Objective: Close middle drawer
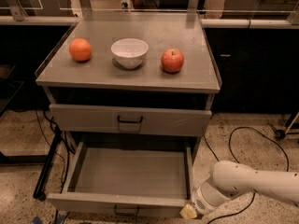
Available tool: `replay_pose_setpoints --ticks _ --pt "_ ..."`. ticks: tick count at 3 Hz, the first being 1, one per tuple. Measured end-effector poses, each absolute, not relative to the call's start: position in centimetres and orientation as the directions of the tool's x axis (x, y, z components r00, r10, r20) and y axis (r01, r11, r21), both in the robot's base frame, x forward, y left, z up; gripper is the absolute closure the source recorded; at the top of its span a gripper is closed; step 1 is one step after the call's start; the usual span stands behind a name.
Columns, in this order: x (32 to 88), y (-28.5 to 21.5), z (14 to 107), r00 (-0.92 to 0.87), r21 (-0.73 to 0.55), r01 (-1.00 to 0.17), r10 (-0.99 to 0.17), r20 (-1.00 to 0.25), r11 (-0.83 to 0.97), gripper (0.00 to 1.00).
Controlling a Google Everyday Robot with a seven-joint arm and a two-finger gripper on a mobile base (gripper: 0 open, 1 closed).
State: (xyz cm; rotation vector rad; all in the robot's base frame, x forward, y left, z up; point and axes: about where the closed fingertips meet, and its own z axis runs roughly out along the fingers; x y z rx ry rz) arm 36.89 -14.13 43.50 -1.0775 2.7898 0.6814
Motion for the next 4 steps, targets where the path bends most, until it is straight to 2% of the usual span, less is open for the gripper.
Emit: replay_pose_setpoints --ticks 1,2,4 --pt "36.6 -14.1 43.1 -0.755 0.394 -0.648 -0.619 -0.217 0.652 1.00" --pt "38.6 -14.1 43.6 -0.785 0.384 -0.618 -0.556 -0.271 0.686 1.00" --pt "41.7 -14.0 43.6 -0.802 0.366 -0.596 -0.504 -0.321 0.715 1.00"
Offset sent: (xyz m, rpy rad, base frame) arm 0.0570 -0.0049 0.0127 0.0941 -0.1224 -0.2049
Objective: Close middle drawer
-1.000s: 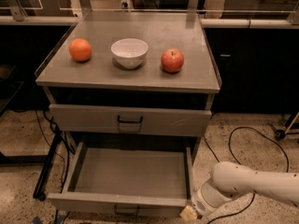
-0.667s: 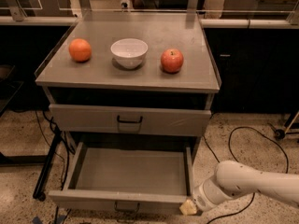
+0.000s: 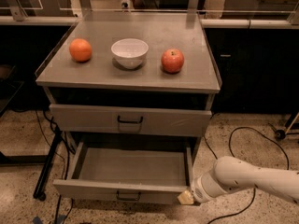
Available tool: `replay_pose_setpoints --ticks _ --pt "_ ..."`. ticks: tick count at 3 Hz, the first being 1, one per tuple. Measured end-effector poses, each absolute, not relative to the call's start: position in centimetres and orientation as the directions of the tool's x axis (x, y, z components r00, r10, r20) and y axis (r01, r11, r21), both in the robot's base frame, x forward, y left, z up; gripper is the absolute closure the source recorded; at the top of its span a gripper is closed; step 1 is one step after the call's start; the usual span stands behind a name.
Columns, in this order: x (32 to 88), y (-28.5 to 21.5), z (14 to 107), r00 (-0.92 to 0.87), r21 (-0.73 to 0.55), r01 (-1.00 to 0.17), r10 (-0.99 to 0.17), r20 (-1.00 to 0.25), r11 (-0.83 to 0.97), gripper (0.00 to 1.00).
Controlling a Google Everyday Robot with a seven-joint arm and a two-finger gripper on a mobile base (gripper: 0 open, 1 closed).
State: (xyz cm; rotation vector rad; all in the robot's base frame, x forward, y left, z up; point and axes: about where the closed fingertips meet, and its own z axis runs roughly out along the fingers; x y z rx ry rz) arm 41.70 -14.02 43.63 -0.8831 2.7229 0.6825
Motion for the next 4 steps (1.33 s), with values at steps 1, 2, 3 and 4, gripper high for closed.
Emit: replay_pose_setpoints --ticks 1,2,3,4 --pt "42.2 -14.0 43.7 -0.802 0.360 -0.595 -0.499 -0.330 0.718 1.00" --pt "42.2 -13.6 42.5 -0.815 0.377 -0.579 -0.490 -0.310 0.723 1.00" --pt "43.6 -13.1 42.1 -0.819 0.360 -0.569 -0.471 -0.327 0.740 1.00" --pt "47.9 -12.9 42.6 -0.809 0.296 -0.562 -0.440 -0.389 0.772 1.00"
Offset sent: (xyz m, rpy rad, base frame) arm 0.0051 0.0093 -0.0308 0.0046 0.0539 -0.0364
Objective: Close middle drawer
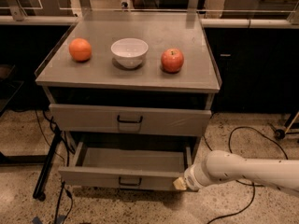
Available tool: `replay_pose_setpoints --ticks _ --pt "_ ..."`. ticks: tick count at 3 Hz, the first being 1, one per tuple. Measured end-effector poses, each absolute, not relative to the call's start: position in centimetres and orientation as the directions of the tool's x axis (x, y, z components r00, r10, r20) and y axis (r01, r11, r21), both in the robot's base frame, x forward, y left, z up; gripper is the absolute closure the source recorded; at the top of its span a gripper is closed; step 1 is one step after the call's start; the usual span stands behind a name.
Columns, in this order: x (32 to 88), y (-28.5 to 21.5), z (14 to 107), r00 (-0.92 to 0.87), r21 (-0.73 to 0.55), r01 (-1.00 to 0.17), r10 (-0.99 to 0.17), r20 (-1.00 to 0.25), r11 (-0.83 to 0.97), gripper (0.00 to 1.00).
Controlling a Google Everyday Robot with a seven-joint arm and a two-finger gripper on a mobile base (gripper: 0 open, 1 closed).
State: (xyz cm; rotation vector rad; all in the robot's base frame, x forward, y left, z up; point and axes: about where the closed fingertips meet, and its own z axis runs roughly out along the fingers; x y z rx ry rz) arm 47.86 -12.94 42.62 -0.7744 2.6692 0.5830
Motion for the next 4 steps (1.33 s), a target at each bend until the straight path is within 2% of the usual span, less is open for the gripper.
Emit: replay_pose_setpoints --ticks 2,4 --pt "53.0 -13.2 44.1 -0.777 0.201 -0.556 -0.418 -0.470 0.807 1.00" --pt "54.1 -13.1 43.1 -0.784 0.198 -0.535 -0.396 -0.478 0.821 1.00"
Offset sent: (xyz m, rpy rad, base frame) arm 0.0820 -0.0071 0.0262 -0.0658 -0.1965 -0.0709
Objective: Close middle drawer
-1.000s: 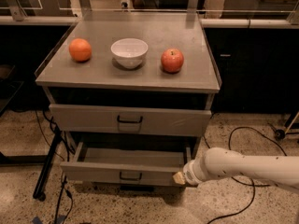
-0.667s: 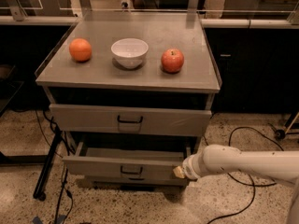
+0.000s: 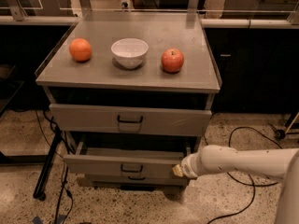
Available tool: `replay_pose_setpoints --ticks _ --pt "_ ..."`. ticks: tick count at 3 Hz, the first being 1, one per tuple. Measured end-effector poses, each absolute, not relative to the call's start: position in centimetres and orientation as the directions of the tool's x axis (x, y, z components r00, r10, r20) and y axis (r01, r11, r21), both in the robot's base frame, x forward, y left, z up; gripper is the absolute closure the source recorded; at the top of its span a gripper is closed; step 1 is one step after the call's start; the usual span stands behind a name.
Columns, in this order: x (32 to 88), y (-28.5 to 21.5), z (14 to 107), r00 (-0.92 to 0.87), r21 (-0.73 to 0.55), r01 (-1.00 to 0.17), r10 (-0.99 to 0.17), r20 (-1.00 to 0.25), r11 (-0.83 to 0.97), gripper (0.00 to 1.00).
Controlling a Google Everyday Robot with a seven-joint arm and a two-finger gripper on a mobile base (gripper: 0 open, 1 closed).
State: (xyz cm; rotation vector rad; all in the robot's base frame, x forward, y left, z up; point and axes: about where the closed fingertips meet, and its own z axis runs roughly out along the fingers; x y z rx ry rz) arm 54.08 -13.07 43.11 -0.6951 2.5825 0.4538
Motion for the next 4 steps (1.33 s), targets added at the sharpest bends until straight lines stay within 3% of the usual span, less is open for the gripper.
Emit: replay_pose_setpoints --ticks 3,4 --pt "63.0 -16.1 45.5 -0.733 0.054 -0.401 -0.285 -0.617 0.914 1.00" --pt "63.5 -16.4 45.7 -0.725 0.045 -0.396 -0.282 -0.629 0.917 1.00"
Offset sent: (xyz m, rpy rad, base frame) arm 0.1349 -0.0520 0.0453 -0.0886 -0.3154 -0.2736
